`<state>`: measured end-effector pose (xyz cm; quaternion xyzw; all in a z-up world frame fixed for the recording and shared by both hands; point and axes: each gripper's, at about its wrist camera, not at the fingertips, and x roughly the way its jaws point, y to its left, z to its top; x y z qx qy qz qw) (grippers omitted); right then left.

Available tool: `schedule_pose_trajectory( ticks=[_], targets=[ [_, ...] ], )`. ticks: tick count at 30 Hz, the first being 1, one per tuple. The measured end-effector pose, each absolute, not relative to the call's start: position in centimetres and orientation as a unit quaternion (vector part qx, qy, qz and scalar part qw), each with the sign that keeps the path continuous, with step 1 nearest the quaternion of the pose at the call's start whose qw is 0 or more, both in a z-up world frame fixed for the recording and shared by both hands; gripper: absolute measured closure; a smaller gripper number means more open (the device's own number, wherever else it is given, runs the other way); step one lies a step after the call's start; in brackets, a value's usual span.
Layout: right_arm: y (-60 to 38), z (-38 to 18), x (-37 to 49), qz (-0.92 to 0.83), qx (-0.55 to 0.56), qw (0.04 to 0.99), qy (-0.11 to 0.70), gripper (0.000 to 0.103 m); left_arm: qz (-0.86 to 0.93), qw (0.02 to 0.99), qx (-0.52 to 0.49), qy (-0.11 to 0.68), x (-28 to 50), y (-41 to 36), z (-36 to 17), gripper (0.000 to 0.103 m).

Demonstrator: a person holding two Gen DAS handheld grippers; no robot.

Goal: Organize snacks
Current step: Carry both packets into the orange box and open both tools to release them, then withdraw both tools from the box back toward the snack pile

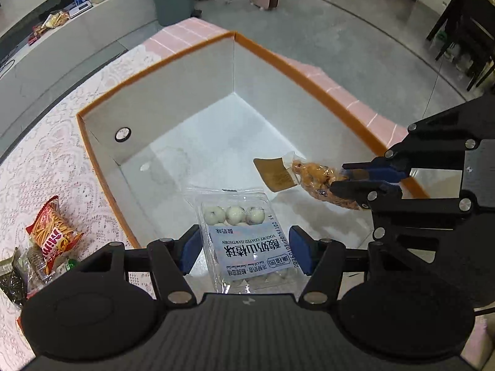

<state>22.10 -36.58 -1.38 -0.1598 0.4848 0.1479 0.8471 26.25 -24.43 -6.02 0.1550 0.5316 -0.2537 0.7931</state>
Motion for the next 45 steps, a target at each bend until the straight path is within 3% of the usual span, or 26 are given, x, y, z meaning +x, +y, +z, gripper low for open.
schedule_pose_trajectory(
  ticks=[15, 31, 33, 36, 41, 45],
  targets=[
    [-36.6, -4.6, 22.7, 0.187, -0.148, 0.811, 0.535, 0.096, -0.261, 0.74, 0.223, 0.578, 27.0, -26.0, -9.3, 0.031],
    [-35.7, -5.1, 22.7, 0.199, -0.132, 0.79, 0.564, 0.09, -0.25, 0.769, 0.235, 0.539, 25.3, -25.2, -6.8, 0.028],
    [-35.5, -5.0, 22.6, 0.198, -0.132, 0.788, 0.568, 0.084, -0.25, 0.775, 0.229, 0.533, 25.0, -25.0, -6.0, 0.028],
    [-35.3, -4.6, 22.6, 0.192, -0.13, 0.789, 0.569, 0.067, -0.248, 0.787, 0.218, 0.521, 24.4, -24.1, -4.6, 0.028],
    [-35.1, -2.5, 21.6, 0.175, -0.116, 0.817, 0.536, 0.061, -0.243, 0.825, 0.164, 0.484, 23.0, -21.3, -2.2, 0.028],
    [-34.3, 0.1, 19.5, 0.135, -0.119, 0.868, 0.463, 0.057, -0.218, 0.869, 0.125, 0.426, 21.4, -18.2, -0.2, 0.028]
  ],
)
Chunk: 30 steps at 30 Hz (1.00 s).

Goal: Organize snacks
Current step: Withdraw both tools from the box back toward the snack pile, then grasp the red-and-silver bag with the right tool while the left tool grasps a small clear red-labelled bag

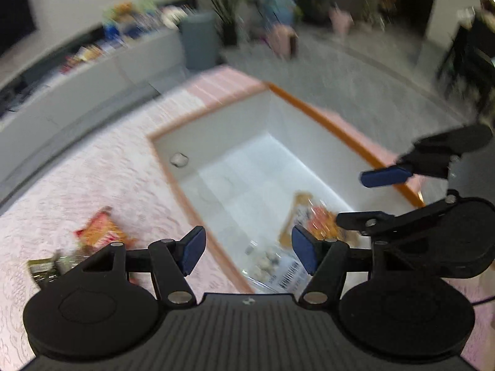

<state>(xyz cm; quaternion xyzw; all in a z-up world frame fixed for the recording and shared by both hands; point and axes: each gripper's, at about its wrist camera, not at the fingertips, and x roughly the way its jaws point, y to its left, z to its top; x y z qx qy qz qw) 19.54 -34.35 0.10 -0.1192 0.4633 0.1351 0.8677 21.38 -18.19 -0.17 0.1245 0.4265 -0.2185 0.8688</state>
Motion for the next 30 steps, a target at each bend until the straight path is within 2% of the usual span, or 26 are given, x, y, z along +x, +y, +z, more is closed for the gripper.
schedule_pose_trajectory(
  ticks=[8, 11, 18, 20, 26, 30],
  targets=[
    [-31.3, 2.3, 15.1, 0.11, -0.073, 0.921, 0.366, 0.055, -0.136, 0.928, 0.077, 0.338, 16.5, -11.5, 2.0, 0.028],
    [-30.0, 2.5, 14.0, 0.119, -0.033, 0.929, 0.349, 0.055, -0.1, 0.939, 0.056, 0.325, 14.8, -9.1, 2.5, 0.023],
    [-25.0, 2.4, 11.1, 0.158, 0.013, 0.93, 0.331, 0.048, -0.034, 0.937, 0.002, 0.347, 10.6, -3.7, 1.0, 0.022],
    [-23.5, 2.1, 9.9, 0.169, 0.009, 0.929, 0.329, 0.04, -0.029, 0.934, -0.002, 0.355, 9.4, -2.4, 0.3, 0.021],
    [-20.0, 0.8, 7.6, 0.184, 0.001, 0.916, 0.356, 0.034, 0.0, 0.924, -0.014, 0.381, 5.4, 1.3, -0.9, 0.02],
    [-18.6, 0.8, 6.0, 0.184, -0.004, 0.912, 0.367, 0.034, 0.0, 0.923, -0.038, 0.383, 4.0, 3.4, -0.8, 0.018]
  ],
)
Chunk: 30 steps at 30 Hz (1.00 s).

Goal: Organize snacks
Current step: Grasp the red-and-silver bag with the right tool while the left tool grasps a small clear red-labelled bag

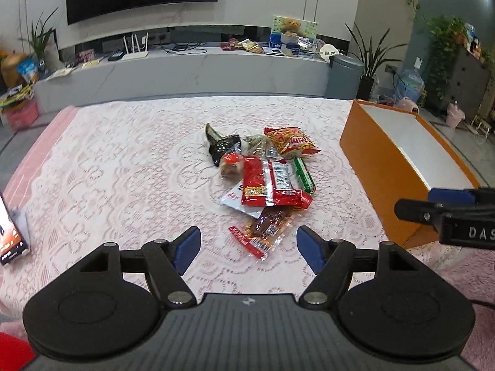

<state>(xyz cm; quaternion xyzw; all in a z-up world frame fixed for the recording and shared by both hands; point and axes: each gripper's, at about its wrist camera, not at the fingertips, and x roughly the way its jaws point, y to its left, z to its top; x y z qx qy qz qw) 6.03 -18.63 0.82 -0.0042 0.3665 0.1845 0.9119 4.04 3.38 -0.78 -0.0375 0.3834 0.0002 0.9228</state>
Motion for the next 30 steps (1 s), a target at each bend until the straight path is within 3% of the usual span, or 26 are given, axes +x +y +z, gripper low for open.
schedule_pose_trajectory(
  ticks=[6, 14, 22, 30],
  targets=[
    [-17.5, 1.2, 5.8, 0.192, -0.027, 0.909, 0.369, 0.029, -0.014, 0.919, -0.043, 0.391, 5.0, 5.6, -1.2, 0.018],
    [-14.8, -0.3, 10.0, 0.203, -0.067, 0.895, 0.392, 0.037, -0.075, 0.911, -0.01, 0.406, 9.4, 6.5, -2.7, 0.022],
    [-12.2, -3.4, 18.2, 0.202, -0.044, 0.873, 0.442, 0.037, -0.059, 0.903, -0.011, 0.426, 16.6, 8.5, -5.3, 0.025],
    [-9.9, -6.3, 23.4, 0.211, -0.038, 0.856, 0.471, 0.031, -0.025, 0.907, -0.081, 0.413, 22.3, 10.0, -7.0, 0.026]
  ],
)
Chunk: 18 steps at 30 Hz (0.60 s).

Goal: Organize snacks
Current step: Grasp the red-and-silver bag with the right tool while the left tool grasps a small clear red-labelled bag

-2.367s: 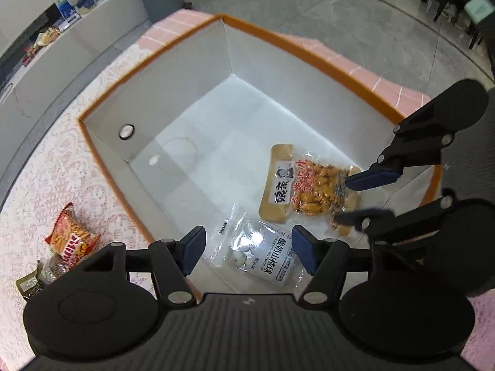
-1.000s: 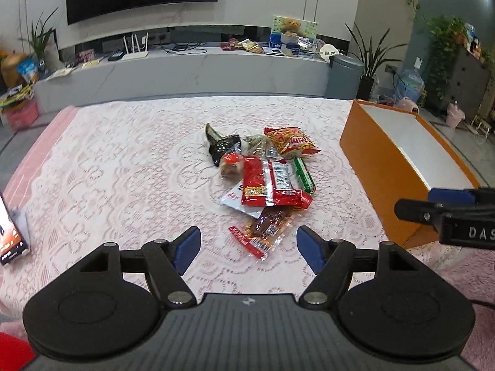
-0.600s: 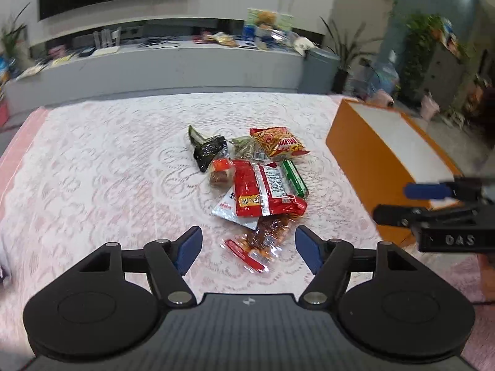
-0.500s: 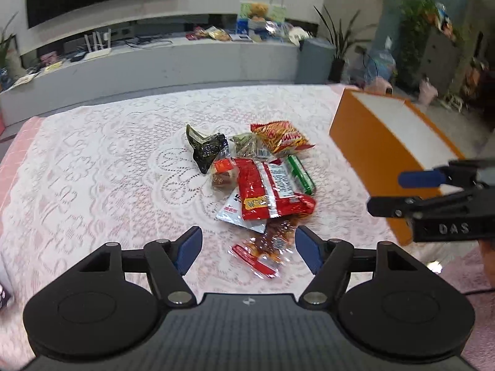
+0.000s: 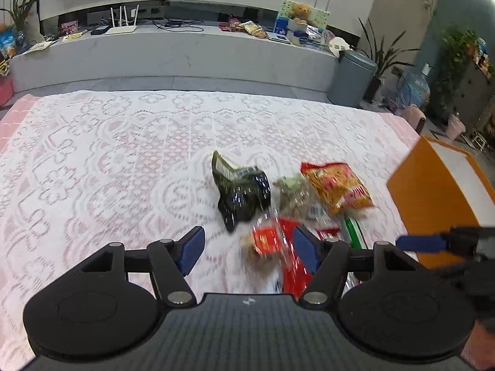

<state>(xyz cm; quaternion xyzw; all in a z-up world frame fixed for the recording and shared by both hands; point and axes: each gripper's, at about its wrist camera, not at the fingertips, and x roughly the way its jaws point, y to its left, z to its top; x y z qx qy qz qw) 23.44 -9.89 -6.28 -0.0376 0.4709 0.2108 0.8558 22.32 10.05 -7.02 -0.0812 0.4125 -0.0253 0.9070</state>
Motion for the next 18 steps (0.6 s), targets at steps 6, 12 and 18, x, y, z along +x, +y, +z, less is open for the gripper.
schedule_pose_trajectory(
  ticks=[6, 12, 18],
  targets=[
    [-9.2, -7.0, 24.6, 0.202, -0.027, 0.853, 0.481, 0.018, -0.028, 0.889, -0.086, 0.45, 24.4, 9.3, -9.6, 0.026],
    [-8.3, -8.0, 25.4, 0.198, -0.021, 0.848, 0.491, 0.014, -0.042, 0.876, -0.096, 0.471, 25.4, 9.3, -10.2, 0.024],
    [-7.3, -8.5, 25.2, 0.214, -0.022, 0.843, 0.492, 0.011, -0.044, 0.863, -0.132, 0.485, 25.8, 10.0, -10.7, 0.039]
  ],
)
